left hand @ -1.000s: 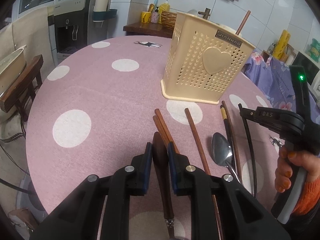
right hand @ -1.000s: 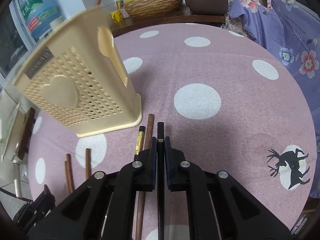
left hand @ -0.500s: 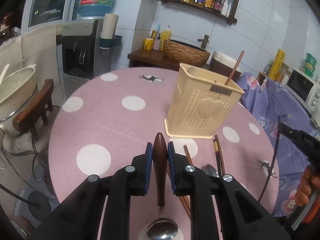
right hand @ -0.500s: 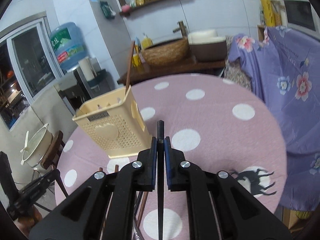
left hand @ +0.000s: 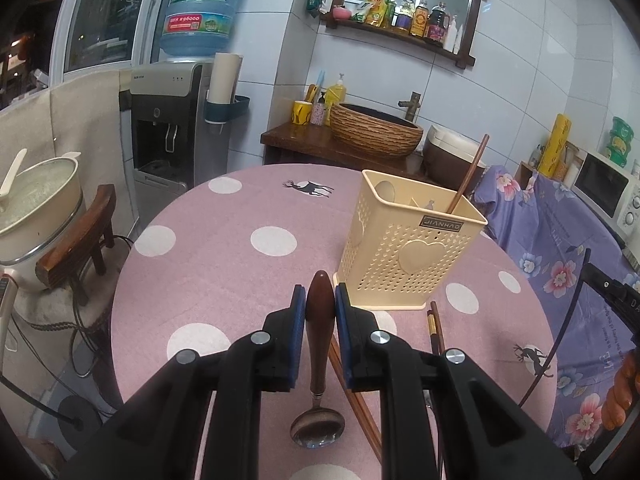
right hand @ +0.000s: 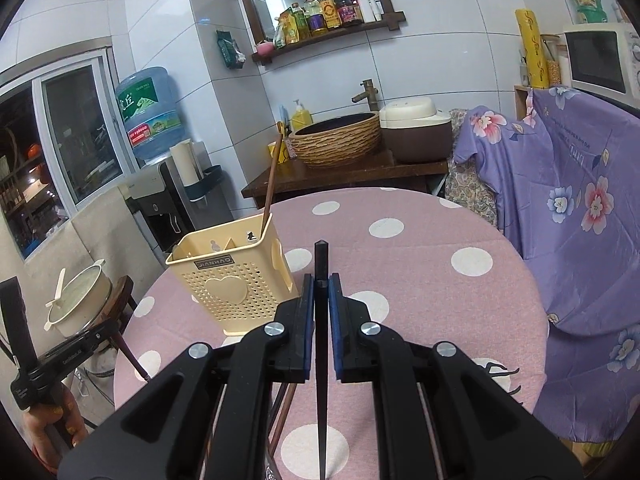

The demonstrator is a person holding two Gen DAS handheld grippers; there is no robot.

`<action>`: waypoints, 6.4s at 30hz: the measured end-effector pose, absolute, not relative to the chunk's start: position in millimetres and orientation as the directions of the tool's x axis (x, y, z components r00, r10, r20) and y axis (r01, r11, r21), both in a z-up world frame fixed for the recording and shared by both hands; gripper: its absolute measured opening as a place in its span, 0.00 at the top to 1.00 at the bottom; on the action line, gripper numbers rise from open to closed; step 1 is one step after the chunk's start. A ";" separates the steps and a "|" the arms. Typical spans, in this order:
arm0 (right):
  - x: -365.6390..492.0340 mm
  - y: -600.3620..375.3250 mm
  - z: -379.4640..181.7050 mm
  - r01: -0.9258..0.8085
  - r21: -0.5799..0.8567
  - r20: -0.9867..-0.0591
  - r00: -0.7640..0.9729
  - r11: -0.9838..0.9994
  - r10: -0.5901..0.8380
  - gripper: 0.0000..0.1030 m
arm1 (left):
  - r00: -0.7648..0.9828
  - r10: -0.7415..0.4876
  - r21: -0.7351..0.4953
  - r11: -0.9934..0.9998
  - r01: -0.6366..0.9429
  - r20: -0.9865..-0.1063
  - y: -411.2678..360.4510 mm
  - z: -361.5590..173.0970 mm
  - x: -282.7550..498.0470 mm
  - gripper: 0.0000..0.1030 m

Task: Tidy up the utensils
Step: 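Carry the wooden spoon and black chopstick over the cream holder, then lower both utensils into the holder and open both tools, then move both tools back toward the remaining chopsticks and spoon, then close the left tool on a wooden chopstick while the right tool grips the metal spoon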

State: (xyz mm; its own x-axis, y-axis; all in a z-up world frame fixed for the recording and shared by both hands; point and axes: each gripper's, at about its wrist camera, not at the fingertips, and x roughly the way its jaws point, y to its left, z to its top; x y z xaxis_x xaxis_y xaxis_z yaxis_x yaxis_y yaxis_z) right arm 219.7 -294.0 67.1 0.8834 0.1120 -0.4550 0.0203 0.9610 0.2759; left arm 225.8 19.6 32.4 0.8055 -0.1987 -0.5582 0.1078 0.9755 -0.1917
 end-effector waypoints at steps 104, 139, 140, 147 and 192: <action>280.4 -236.1 46.5 -0.027 0.131 -0.503 0.860 0.991 0.089 0.35 | 0.792 -0.209 -0.179 0.976 0.127 -0.573 4.7 22.6 259.0 0.05; 244.1 -219.3 -61.0 -0.041 0.107 -0.710 0.697 0.993 0.105 0.36 | 0.626 -0.150 -0.083 0.987 0.135 -0.765 -18.5 -70.9 240.1 0.54; 243.9 -219.2 -61.2 -0.041 0.107 -0.711 0.696 0.993 0.105 0.36 | 0.626 -0.140 -0.072 0.989 0.132 -0.767 -19.5 -71.9 240.8 0.54; 242.7 -215.7 -60.0 -0.045 0.103 -0.710 0.696 0.994 0.105 0.36 | 0.640 -0.082 0.001 0.992 0.128 -0.764 -22.7 -69.8 238.2 0.54; 264.1 -165.1 -59.6 -0.402 -0.005 -0.727 0.630 0.916 0.273 0.41 | 0.622 -0.091 -0.060 0.996 0.070 -0.778 -6.4 -73.2 252.6 0.58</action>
State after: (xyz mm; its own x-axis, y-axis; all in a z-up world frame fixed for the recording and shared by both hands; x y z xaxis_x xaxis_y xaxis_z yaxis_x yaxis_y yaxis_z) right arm 264.1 -165.1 -59.6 0.6302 0.2726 -0.7270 -0.4020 0.9156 -0.0051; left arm 252.6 -6.4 -73.2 0.6216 -0.0909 -0.7780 0.0702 0.9957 -0.0603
